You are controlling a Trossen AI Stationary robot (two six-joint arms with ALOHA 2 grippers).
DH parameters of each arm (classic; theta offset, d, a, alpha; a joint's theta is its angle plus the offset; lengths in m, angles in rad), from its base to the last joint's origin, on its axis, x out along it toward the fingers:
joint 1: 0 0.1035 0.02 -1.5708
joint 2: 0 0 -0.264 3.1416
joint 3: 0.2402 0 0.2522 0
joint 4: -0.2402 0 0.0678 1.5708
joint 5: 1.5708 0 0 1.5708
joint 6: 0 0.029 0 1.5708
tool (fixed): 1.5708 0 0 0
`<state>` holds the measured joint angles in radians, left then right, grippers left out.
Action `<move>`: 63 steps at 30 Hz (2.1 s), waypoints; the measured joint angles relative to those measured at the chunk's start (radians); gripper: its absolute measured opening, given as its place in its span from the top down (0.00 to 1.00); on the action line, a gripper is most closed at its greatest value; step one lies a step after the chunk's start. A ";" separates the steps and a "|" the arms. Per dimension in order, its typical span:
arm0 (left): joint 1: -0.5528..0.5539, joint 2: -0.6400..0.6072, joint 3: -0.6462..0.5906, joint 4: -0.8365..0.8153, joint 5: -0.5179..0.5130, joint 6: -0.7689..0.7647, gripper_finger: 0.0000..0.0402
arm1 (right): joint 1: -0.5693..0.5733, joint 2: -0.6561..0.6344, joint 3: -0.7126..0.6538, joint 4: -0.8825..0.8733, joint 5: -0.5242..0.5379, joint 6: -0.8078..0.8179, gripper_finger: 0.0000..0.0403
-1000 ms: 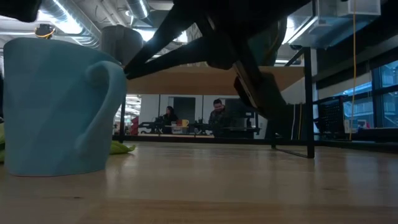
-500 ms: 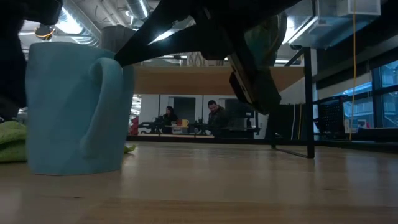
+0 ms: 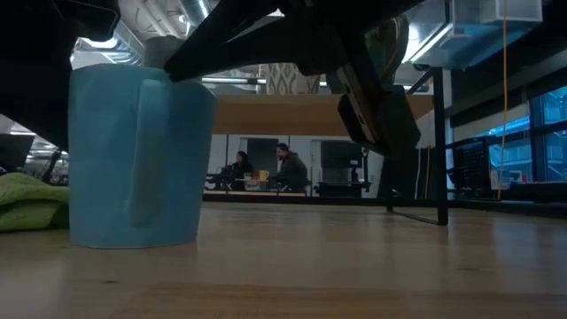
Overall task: Stack small to large cups/mugs on shelf
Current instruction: Put the blue mug on the shelf
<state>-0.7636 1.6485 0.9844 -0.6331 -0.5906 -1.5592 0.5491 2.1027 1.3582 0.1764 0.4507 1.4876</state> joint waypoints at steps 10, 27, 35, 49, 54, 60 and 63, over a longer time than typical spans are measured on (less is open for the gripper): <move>0.016 0.000 0.000 -0.002 -0.014 0.025 0.78 | 0.004 0.000 0.000 0.000 -0.008 0.000 1.00; 0.055 0.000 0.000 0.011 -0.010 0.063 0.78 | 0.013 0.000 0.000 -0.001 -0.007 0.003 1.00; 0.066 0.001 0.000 0.032 -0.017 0.103 0.78 | 0.013 0.000 0.000 -0.001 -0.007 0.003 1.00; -0.035 -0.084 0.030 0.017 -0.079 0.152 0.78 | 0.010 -0.007 0.000 0.050 0.001 -0.119 0.87; -0.101 -0.175 0.093 0.026 -0.147 0.339 0.77 | 0.006 -0.054 0.049 0.011 0.001 -0.377 0.83; -0.141 -0.188 0.183 0.013 0.006 0.696 0.78 | 0.004 -0.078 0.364 -0.454 0.004 -0.806 0.85; -0.131 -0.151 0.215 -0.031 0.175 0.869 0.77 | -0.010 -0.077 0.525 -0.768 0.000 -0.970 0.85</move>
<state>-0.8948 1.4977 1.1997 -0.6643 -0.4161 -0.6902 0.5387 2.0254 1.8831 -0.5919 0.4511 0.5174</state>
